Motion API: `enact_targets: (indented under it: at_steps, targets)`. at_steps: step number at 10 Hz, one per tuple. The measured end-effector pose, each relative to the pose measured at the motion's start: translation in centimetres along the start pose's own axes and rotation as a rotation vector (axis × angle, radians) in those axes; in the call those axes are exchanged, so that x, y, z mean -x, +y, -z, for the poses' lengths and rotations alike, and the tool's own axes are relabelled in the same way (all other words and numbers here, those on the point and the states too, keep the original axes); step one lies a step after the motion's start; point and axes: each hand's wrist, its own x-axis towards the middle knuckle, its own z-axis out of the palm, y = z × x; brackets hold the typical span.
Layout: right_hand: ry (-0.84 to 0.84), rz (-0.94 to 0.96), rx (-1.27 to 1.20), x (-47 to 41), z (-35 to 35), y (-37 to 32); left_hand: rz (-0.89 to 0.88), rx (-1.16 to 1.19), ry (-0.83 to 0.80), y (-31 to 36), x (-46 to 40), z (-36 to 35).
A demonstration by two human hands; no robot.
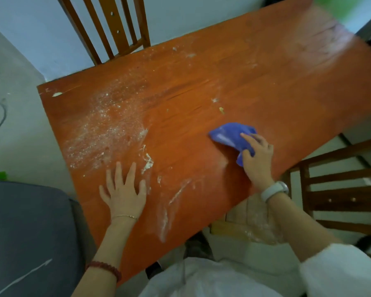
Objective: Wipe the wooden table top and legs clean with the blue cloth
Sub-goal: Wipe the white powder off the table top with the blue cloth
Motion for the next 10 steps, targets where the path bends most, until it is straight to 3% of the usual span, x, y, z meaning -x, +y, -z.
enact_targets:
  at_steps: [1, 2, 3, 4, 5, 6, 7, 10]
  targets:
    - [0.048, -0.272, 0.13, 1.1, -0.3, -0.1, -0.028, -0.006, -0.002, -2.2, 1.7, -2.6]
    - [-0.089, 0.033, 0.103, 6.5, -3.3, -3.0, -0.05, -0.022, 0.037, -4.3, 2.4, -4.0]
    - [-0.428, 0.323, -0.074, 13.9, -5.0, -6.4, -0.098, -0.008, 0.052, -5.0, 3.2, -4.0]
    - [-0.429, 0.282, -0.225, 14.8, -3.0, -6.1, -0.095, 0.008, 0.06, -5.2, 2.9, -3.7]
    - [-0.181, 0.008, -0.224, 11.5, -0.7, -3.4, -0.093, -0.036, 0.043, -5.1, 2.8, -3.4]
    - [-0.052, -0.152, -0.125, 9.7, -0.8, -1.5, -0.124, -0.082, 0.051, -5.6, 3.1, -3.4]
    - [-0.008, -0.118, -0.003, 11.2, -2.7, -2.6, -0.168, -0.125, 0.074, -6.6, 3.4, -3.4]
    - [-0.22, 0.259, 0.035, 25.1, -9.5, -11.4, -0.148, -0.089, 0.041, -13.7, 3.9, -1.3]
